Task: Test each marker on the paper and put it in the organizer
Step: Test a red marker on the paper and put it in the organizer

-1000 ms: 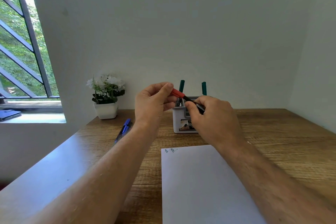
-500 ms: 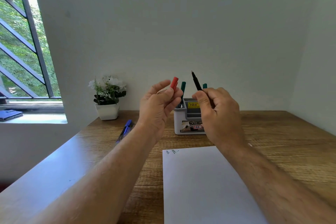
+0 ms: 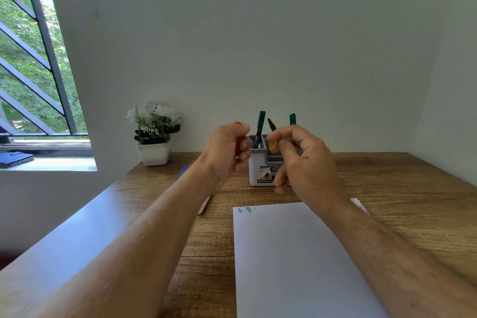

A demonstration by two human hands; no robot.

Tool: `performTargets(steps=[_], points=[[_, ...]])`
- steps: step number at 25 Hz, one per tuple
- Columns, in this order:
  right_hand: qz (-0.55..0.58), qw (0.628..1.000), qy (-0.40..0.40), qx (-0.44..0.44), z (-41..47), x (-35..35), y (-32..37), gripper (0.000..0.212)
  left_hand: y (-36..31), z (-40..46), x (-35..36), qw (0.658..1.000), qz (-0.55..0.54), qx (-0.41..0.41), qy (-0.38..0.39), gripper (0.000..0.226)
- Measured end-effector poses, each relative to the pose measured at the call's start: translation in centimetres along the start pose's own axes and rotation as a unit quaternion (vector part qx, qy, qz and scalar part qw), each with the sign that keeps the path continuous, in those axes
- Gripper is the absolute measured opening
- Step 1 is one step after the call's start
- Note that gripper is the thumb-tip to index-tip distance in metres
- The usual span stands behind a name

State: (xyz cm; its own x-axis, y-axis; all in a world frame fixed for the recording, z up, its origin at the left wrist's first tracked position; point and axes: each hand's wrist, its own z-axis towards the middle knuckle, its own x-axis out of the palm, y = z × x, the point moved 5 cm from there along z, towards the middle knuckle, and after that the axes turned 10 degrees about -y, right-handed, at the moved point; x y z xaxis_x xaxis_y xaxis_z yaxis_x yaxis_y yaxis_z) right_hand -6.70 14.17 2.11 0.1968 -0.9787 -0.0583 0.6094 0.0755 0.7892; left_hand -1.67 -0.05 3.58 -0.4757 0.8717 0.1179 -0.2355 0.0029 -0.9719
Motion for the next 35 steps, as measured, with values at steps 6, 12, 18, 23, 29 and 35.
performTargets(steps=[6, 12, 18, 23, 29, 35], points=[[0.125, 0.988, -0.004, 0.091, 0.5, -0.5, -0.5, 0.050, 1.9, -0.3, -2.2, 0.948, 0.254, -0.151, 0.118, 0.034], [0.126, 0.984, 0.026, 0.122, 0.5, -0.3, -1.2, 0.050, 2.9, -1.4, -2.5, 0.852, 0.448, -0.198, 0.186, 0.028], [0.084, 0.986, 0.081, 0.118, -0.1, -0.2, -1.4, 0.040, 3.7, -1.5, -2.1, 0.805, 0.523, -0.206, 0.191, 0.027], [0.043, 0.969, 0.180, 0.165, -1.9, 1.1, -2.3, 0.024, 3.9, -1.4, -2.1, 0.798, 0.533, -0.207, 0.188, 0.029], [-0.050, 0.950, 0.262, 0.160, -2.6, 1.5, -3.0, 0.006, 3.8, -1.0, -2.1, 0.797, 0.546, -0.184, 0.181, 0.020], [-0.146, 0.957, 0.227, 0.108, -2.3, 1.4, -2.8, 0.016, 4.1, -0.5, -2.2, 0.802, 0.542, -0.181, 0.173, 0.013]])
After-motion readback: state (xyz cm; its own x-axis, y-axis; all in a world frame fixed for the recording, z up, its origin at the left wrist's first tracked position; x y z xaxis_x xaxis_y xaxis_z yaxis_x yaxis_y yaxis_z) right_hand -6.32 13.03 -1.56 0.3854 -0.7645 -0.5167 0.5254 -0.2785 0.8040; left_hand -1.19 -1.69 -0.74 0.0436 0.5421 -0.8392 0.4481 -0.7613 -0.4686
